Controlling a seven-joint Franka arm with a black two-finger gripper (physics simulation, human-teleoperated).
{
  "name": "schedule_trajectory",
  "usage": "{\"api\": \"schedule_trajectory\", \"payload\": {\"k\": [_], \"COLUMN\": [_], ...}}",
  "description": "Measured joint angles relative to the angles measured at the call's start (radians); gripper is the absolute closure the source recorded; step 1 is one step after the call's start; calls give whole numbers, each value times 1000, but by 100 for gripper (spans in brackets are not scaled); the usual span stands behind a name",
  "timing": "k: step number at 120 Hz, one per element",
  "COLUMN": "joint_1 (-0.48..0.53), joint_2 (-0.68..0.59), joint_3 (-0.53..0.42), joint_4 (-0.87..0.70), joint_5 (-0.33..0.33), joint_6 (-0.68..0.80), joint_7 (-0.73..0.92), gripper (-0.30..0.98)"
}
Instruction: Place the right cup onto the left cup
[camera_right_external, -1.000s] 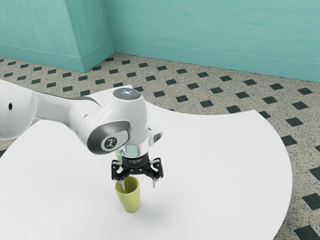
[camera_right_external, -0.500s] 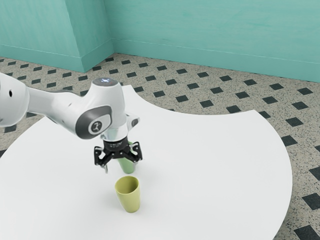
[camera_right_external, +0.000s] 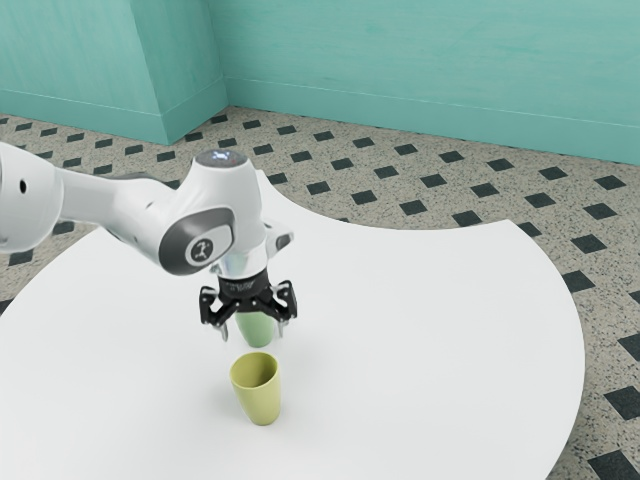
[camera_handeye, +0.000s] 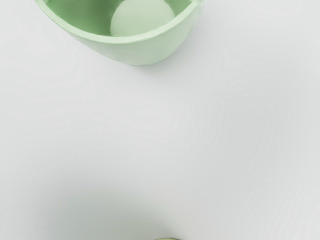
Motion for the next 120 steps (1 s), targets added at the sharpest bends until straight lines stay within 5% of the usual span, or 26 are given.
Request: {"api": "schedule_trajectory", "payload": {"k": [120], "joint_1": [-10], "joint_2": [20], "joint_3": [-125], "joint_4": [-13], "joint_5": [6], "joint_6": [10], "joint_7": [-132], "gripper": [0]}}
